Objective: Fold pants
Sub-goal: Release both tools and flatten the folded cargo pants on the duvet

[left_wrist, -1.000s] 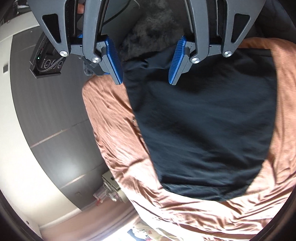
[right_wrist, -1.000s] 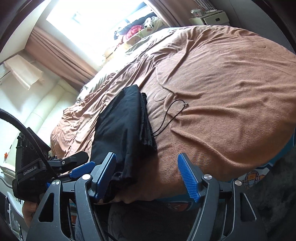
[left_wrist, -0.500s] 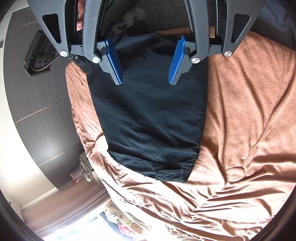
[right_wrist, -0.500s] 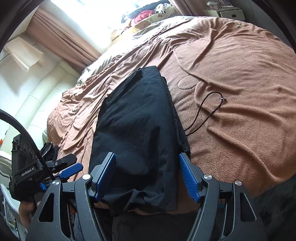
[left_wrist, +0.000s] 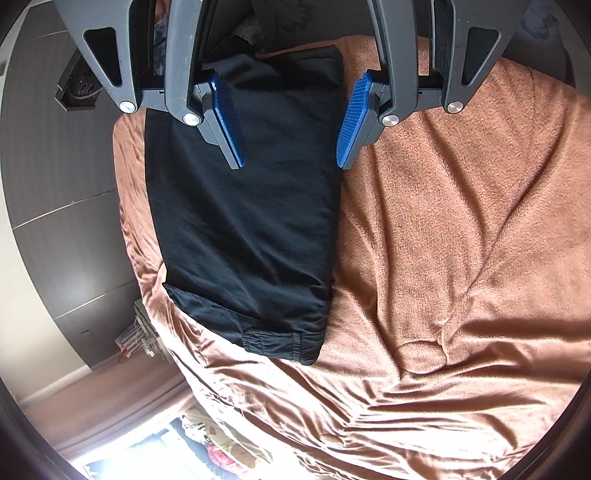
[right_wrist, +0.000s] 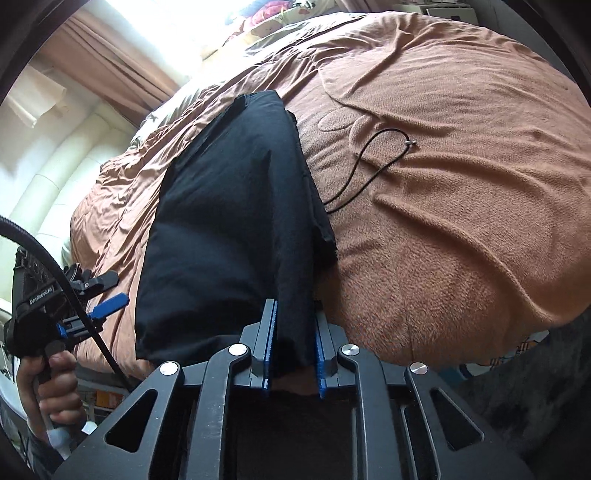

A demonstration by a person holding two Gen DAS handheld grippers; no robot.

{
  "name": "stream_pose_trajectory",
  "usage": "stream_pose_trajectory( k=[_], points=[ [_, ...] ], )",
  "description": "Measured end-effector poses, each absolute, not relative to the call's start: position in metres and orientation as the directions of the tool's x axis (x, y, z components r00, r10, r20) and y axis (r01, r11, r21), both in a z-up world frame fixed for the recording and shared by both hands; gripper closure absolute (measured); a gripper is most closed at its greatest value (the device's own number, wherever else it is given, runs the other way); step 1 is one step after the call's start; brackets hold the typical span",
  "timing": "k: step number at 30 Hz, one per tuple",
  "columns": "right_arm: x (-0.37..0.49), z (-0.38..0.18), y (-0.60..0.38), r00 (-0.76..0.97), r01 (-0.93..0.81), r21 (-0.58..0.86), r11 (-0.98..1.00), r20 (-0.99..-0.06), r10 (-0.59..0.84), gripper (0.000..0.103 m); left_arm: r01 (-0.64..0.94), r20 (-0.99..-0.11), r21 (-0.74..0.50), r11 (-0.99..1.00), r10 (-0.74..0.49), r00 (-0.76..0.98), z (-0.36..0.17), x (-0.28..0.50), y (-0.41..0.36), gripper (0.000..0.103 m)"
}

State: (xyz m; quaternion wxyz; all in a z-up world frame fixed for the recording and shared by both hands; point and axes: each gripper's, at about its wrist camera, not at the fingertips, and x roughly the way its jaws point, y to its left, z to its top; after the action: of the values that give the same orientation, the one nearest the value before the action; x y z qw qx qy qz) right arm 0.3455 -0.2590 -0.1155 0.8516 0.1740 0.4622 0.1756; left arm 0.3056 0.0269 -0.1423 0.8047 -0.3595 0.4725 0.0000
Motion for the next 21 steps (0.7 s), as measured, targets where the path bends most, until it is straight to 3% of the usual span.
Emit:
stream_pose_trajectory(
  k=[8,12,13,21],
  points=[
    [0.322,-0.088,-0.280,0.554,-0.210,0.436,0.875,-0.685,0.473,0.088,-0.342,-0.750,-0.601,0.722,-0.363,0.553,-0.148,0.308,0.037,0.049],
    [0.318,-0.073,-0.293,0.594,-0.229,0.449,0.864,-0.639,0.489,0.051,-0.332,-0.743,-0.612,0.718,-0.377,0.554,-0.149,0.311,0.038,0.044],
    [0.320,-0.071,-0.296,0.601,-0.230,0.455,0.860,-0.629,0.494,0.047,-0.329,-0.740,-0.615,0.717,-0.380,0.556,-0.149,0.312,0.038,0.042],
    [0.372,-0.072,-0.300,0.560,-0.249,0.505,0.826,-0.621,0.548,0.047,-0.315,-0.718,-0.645,0.696,-0.410,0.562,-0.156,0.329,0.043,0.039]
  ],
)
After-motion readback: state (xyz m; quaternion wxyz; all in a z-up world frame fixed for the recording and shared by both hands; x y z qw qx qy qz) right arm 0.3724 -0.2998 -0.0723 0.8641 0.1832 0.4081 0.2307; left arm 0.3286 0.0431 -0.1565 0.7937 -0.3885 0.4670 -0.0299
